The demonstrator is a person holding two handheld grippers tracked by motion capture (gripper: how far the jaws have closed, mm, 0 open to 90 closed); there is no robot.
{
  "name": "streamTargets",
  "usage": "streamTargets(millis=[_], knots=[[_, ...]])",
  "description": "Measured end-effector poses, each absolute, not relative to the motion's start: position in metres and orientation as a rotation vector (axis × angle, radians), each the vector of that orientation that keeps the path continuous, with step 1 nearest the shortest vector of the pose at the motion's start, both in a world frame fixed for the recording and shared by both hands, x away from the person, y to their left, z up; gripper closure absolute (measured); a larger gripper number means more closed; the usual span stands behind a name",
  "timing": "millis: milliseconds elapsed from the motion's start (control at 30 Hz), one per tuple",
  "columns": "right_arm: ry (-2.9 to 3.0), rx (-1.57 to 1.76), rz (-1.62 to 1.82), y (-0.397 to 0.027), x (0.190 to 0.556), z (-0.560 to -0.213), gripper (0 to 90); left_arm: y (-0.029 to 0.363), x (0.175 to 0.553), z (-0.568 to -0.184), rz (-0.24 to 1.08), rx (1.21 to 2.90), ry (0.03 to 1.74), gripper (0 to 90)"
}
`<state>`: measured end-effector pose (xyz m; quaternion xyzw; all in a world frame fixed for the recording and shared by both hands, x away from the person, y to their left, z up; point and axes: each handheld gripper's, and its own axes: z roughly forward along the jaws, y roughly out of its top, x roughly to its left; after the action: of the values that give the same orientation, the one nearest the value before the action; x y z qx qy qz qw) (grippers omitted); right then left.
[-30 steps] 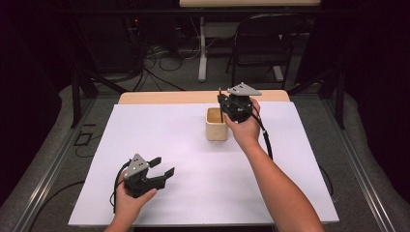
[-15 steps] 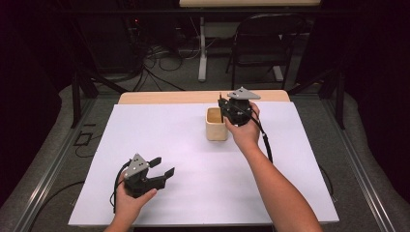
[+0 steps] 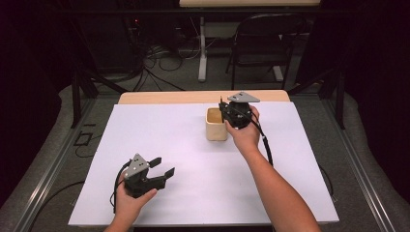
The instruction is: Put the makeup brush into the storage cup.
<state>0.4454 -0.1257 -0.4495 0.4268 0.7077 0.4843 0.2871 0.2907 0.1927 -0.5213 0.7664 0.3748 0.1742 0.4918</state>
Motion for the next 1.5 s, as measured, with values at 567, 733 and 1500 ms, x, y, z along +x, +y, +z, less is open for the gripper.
streamTargets(millis=[567,733,1500], knots=[[1.908,1.16,1.273,-0.128,0.446,-0.461,83.9,0.192,0.291,-0.522,0.423,1.867,0.91,33.8],[1.912,1.166,1.272,-0.128,0.446,-0.464,84.0,0.192,0.291,-0.522,0.423,1.869,0.909,33.8],[1.93,1.183,1.255,-0.127,0.448,-0.477,83.9,0.192,0.291,-0.522,0.423,1.872,0.91,34.0]])
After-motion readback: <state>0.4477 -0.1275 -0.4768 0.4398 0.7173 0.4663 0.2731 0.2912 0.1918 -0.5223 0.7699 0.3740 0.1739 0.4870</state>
